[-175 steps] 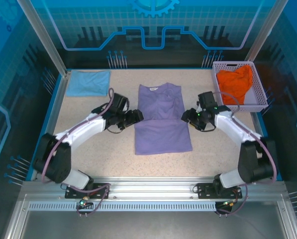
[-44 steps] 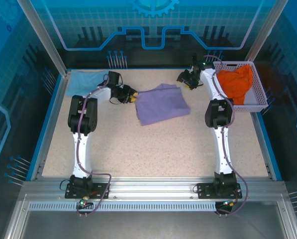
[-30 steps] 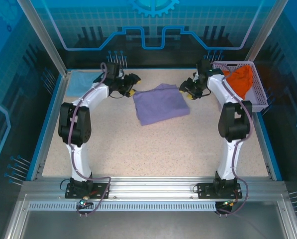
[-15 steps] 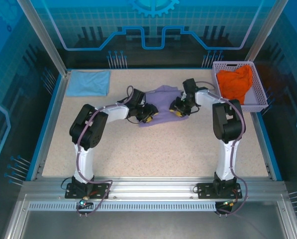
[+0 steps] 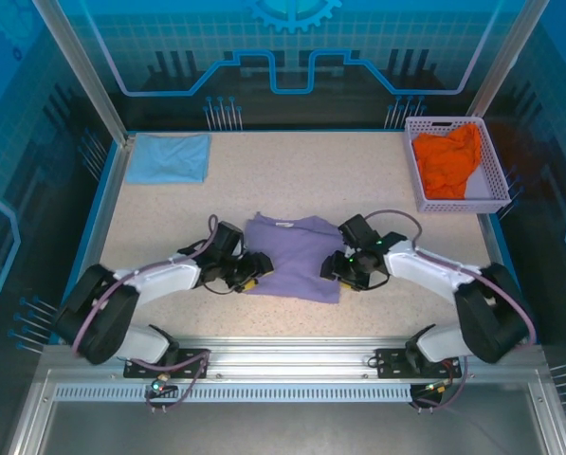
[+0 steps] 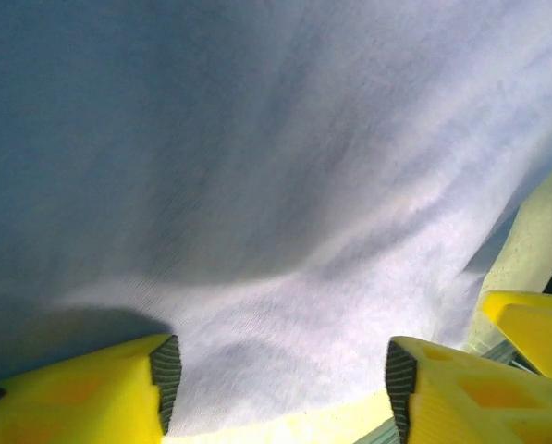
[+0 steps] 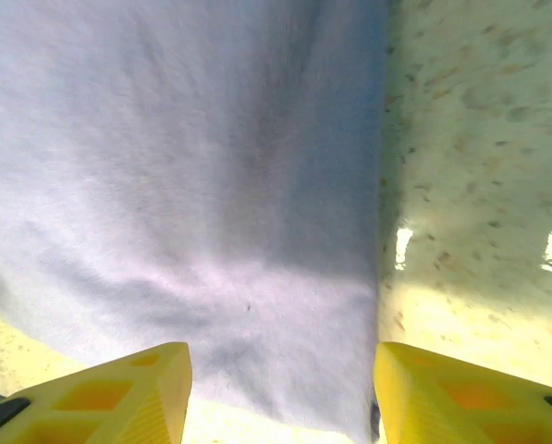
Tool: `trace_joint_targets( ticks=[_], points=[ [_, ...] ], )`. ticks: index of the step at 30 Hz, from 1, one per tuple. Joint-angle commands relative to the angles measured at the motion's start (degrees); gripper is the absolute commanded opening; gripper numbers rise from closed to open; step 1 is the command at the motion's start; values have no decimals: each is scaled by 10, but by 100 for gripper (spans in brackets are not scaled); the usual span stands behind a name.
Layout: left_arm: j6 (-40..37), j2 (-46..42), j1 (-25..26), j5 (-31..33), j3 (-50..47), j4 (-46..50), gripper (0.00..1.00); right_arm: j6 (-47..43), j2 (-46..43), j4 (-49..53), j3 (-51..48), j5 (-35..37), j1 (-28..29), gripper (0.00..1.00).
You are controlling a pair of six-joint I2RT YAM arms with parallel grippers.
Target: Fold and stack the t-shirts
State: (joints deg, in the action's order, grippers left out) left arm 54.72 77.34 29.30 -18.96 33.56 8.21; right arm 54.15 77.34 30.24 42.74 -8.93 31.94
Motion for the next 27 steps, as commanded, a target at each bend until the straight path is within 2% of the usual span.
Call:
trace_joint_targets(
  ticks=[1,3,7,9,12,16,21,24,27],
  points=[
    [-48,-59,-8,61,52,124,70,-33,-44,56,28,59,-10,59],
    [-65,-59,-28,85,91,141,77,-76,-41,46,47,62,-34,62],
    [-85,9,-111,73,146,99,78,-170,19,-64,59,-16,-98,66],
    [-96,62,-149,58,161,61,77,-198,70,-79,89,-72,-139,64],
    [-102,124,-184,24,163,-37,76,-252,140,-75,140,-94,-162,59],
    [-154,192,-187,-26,193,-92,75,-283,193,-64,172,-100,-167,62],
    [-197,228,-189,-76,202,-125,75,-277,231,-53,178,-106,-177,64],
    [-215,248,-190,-81,206,-138,74,-271,234,-50,176,-92,-183,64],
    [-223,275,-198,-102,215,-155,68,-271,241,-59,173,-107,-188,59]
  ],
)
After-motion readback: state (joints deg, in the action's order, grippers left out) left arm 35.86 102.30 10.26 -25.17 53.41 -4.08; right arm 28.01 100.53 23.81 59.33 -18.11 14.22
